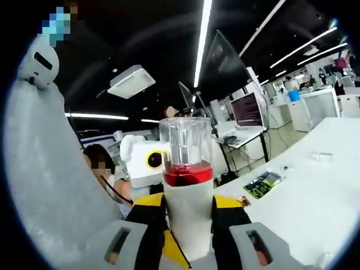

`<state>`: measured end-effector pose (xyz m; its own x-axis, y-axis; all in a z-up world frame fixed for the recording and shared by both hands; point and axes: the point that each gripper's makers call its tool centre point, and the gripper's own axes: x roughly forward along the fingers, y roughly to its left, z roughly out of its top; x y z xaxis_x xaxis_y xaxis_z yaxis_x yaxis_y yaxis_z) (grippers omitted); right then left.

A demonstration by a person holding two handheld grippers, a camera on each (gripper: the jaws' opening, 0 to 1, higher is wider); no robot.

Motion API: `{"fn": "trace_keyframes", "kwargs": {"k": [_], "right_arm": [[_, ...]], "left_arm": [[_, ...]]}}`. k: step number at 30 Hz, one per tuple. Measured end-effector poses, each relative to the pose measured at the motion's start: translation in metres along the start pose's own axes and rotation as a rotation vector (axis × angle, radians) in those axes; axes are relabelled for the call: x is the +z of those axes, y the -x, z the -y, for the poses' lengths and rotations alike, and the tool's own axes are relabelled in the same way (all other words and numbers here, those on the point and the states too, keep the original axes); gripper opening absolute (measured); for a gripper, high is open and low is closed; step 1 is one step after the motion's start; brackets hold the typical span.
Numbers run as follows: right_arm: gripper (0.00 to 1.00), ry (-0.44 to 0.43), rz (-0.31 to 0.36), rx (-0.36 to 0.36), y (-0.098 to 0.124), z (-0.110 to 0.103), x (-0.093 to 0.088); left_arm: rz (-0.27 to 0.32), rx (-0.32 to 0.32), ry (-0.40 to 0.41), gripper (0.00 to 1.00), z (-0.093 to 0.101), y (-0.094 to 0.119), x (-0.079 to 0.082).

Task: Arrange the skincare products in the storage area until every visible bottle or jar stands upright without overlapping.

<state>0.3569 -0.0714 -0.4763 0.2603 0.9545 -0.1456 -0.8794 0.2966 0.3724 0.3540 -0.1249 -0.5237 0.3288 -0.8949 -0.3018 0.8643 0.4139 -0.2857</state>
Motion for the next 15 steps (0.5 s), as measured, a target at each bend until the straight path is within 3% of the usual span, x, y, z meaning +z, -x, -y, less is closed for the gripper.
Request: {"fn": "trace_keyframes", "kwargs": {"k": [2, 5, 10, 15], "right_arm": [[0.25, 0.026, -0.008, -0.055, -0.002, 0.004, 0.002], [0.27, -0.037, 0.008, -0.112, -0.008, 0.009, 0.004], [0.29, -0.072, 0.029, -0.198, -0.012, 0.016, 0.006], [0.28, -0.037, 0.023, -0.236, -0.014, 0.017, 0.005]], "left_arm": [[0.000, 0.035, -0.001, 0.32, -0.007, 0.001, 0.000], [-0.003, 0.071, -0.005, 0.32, -0.014, 0.001, -0.001], [-0.038, 0.135, -0.045, 0.32, -0.021, 0.002, -0.006], [-0.044, 0.144, -0.052, 0.32, -0.023, 0.002, -0.007]]}}
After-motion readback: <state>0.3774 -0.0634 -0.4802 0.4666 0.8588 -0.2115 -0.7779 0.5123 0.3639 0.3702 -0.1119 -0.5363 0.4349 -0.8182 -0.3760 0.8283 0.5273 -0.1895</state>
